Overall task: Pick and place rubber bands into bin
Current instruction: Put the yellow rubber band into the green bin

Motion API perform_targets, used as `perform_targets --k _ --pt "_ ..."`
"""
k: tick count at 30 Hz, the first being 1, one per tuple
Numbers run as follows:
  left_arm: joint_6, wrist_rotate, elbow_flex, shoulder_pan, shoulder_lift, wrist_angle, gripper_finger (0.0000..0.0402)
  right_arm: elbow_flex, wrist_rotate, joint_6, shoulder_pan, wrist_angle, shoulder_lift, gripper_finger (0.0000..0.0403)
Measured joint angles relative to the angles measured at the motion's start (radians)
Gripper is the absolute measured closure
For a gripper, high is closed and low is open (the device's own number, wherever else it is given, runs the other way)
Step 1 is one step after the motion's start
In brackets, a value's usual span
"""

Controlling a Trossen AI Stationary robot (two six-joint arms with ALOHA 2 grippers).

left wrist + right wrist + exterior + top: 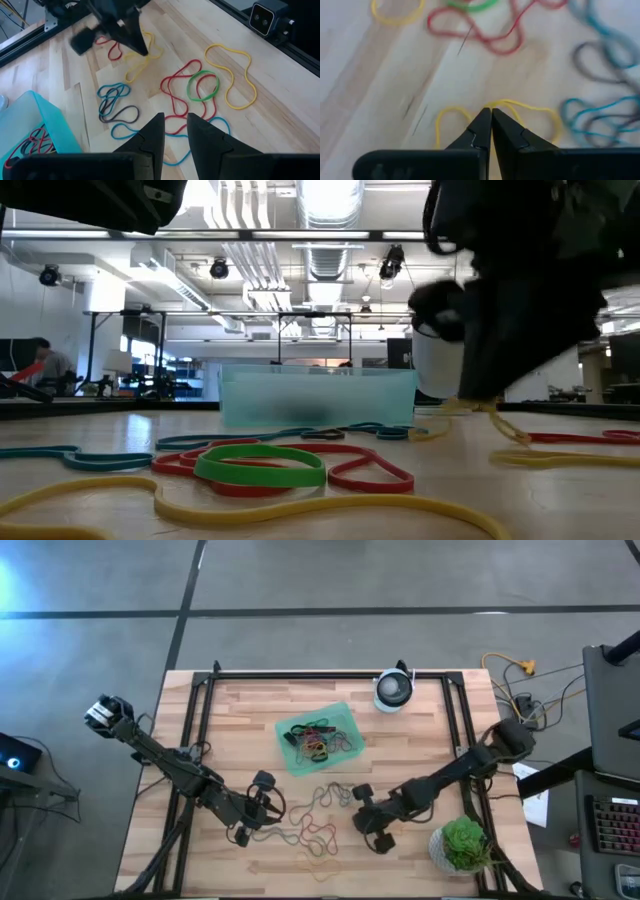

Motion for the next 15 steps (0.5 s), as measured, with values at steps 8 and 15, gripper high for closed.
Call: perform_targets --k 8,15 --pt "0.0 0.0 0.0 0.0 0.0 0.0 0.0334 0.002 0.14 -0.043 0.041 -0.042 -0.118 0.0395" --pt "0.0 0.0 0.0 0.0 0.0 0.004 0.0334 0.004 0.288 -0.157 0.053 -0.044 -0.202 0.0395"
